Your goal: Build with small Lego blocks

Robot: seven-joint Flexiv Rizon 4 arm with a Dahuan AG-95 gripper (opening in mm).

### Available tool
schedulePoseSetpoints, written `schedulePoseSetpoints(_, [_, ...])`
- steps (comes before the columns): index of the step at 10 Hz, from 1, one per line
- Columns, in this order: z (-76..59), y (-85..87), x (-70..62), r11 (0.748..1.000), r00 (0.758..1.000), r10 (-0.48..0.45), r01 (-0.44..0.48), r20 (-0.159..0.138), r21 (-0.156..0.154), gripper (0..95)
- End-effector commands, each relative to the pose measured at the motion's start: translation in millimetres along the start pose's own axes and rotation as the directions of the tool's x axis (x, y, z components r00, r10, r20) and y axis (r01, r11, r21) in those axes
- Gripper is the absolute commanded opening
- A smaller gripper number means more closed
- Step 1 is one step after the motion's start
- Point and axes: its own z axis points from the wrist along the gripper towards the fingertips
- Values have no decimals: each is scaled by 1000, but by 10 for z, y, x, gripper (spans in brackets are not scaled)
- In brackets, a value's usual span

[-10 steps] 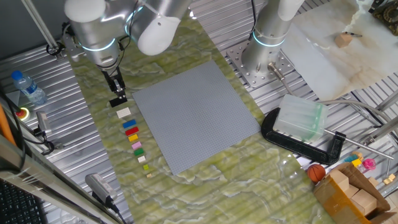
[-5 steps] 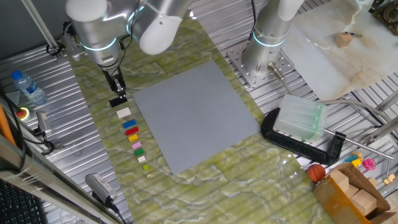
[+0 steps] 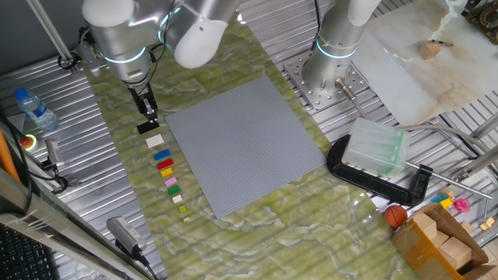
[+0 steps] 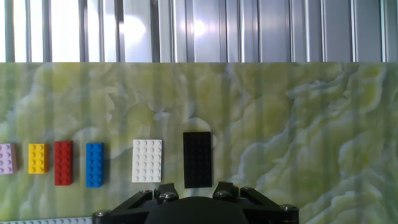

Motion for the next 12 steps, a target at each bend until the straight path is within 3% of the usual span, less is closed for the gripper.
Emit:
schedulePoseSetpoints(1, [-578,289,-24,998,1000,8,-7,12,-59,190])
schedulePoseSetpoints(2, [-514,265,-35,998,1000,-1,2,25,-55,380])
schedulePoseSetpoints(12, [25,41,-65,999,1000,-3,4,17,-39,380])
